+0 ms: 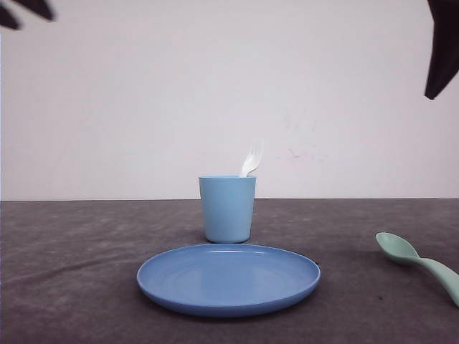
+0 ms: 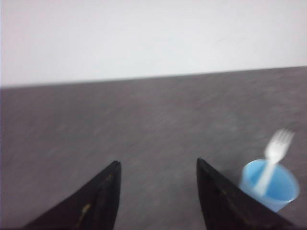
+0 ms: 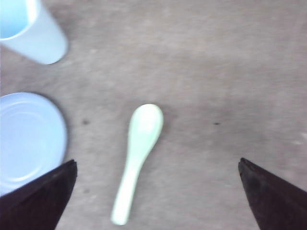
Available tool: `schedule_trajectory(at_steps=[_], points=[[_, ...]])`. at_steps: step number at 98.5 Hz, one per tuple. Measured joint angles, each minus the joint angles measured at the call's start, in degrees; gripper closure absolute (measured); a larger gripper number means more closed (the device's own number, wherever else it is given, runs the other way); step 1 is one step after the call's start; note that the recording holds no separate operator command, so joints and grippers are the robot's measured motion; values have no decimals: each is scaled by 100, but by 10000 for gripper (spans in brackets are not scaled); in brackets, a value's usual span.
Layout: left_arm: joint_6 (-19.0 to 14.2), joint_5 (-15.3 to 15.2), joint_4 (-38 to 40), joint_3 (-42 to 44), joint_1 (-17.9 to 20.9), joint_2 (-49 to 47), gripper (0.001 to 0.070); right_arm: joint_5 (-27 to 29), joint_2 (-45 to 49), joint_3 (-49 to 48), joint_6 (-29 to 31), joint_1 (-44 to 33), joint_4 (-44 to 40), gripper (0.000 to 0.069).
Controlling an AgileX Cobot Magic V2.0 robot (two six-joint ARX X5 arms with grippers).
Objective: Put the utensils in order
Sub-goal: 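Lower the right gripper over the mint-green spoon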
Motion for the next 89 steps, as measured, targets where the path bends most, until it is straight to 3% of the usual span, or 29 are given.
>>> schedule_trajectory(at_steps=[19, 54, 89], points=[[-2, 0, -522, -498, 428, -601, 411, 17, 76, 0, 319, 317, 2, 12], [-2, 2, -789, -776, 435, -719, 411, 726, 1082, 0, 793, 931, 192, 12], [-4, 2, -789, -776, 435, -695, 411, 957, 2417, 0, 1259, 1211, 984, 12]])
